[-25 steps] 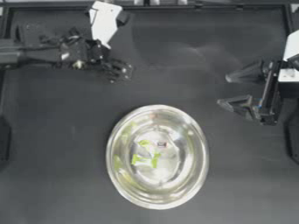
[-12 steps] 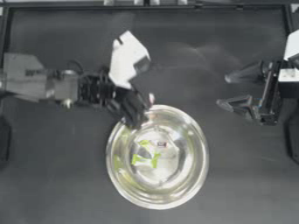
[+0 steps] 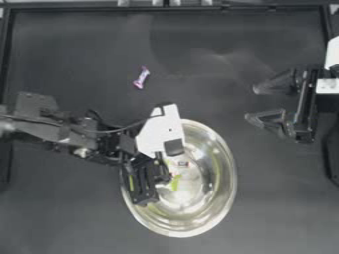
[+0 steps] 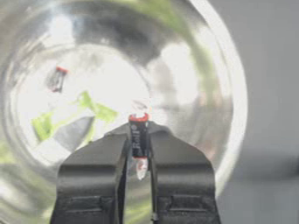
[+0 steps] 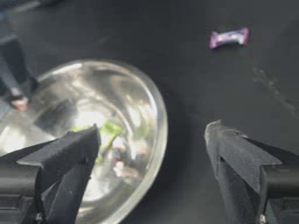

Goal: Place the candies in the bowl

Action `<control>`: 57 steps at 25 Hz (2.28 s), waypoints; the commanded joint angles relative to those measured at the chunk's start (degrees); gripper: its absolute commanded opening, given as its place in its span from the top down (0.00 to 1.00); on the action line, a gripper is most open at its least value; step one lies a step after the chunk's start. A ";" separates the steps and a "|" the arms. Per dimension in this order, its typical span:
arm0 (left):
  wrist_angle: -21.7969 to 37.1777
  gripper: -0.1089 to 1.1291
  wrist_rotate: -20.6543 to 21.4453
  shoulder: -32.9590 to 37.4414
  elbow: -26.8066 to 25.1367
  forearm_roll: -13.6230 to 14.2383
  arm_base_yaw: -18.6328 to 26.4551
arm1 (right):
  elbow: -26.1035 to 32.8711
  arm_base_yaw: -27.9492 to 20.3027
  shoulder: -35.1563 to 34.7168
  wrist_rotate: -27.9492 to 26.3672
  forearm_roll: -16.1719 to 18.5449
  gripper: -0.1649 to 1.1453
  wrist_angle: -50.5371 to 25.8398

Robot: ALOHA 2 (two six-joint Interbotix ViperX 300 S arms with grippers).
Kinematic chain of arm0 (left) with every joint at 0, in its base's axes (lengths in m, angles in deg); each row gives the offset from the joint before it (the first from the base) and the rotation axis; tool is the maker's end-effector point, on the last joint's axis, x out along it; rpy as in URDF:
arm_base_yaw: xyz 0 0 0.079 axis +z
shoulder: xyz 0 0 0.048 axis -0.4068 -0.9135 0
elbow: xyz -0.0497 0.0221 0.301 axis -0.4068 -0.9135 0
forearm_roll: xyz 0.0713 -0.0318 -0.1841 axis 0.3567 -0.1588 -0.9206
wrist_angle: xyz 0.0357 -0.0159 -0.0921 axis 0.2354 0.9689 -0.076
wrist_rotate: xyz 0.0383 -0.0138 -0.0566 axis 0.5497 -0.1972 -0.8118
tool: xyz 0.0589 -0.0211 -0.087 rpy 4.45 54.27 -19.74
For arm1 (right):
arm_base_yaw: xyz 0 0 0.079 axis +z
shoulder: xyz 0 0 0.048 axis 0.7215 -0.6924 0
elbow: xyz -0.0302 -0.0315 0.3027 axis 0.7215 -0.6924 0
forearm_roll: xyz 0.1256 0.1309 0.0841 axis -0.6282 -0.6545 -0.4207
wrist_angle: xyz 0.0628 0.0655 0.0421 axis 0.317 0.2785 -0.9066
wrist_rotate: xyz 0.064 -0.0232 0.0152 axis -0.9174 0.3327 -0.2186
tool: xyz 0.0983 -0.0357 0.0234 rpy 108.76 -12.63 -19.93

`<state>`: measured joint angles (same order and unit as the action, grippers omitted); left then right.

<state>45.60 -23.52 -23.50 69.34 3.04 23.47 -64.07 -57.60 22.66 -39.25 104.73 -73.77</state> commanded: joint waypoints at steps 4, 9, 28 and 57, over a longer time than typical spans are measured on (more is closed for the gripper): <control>2.29 0.46 5.27 -0.53 3.34 -0.26 1.32 | 1.41 0.18 -0.44 -0.09 0.09 0.11 0.62; 2.29 0.16 8.61 -0.53 2.90 -0.18 1.85 | 1.85 0.26 -0.44 0.00 0.44 0.11 0.44; 7.03 0.11 9.32 7.21 -2.29 5.27 17.05 | 3.16 7.21 0.53 0.35 8.70 0.11 -3.34; 8.61 0.12 -0.26 -5.80 3.60 9.05 30.85 | 4.13 11.25 2.81 -0.35 9.23 0.11 -8.00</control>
<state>54.57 -23.44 -30.27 70.65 11.57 54.15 -61.34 -46.44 25.56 -39.51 113.87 -82.03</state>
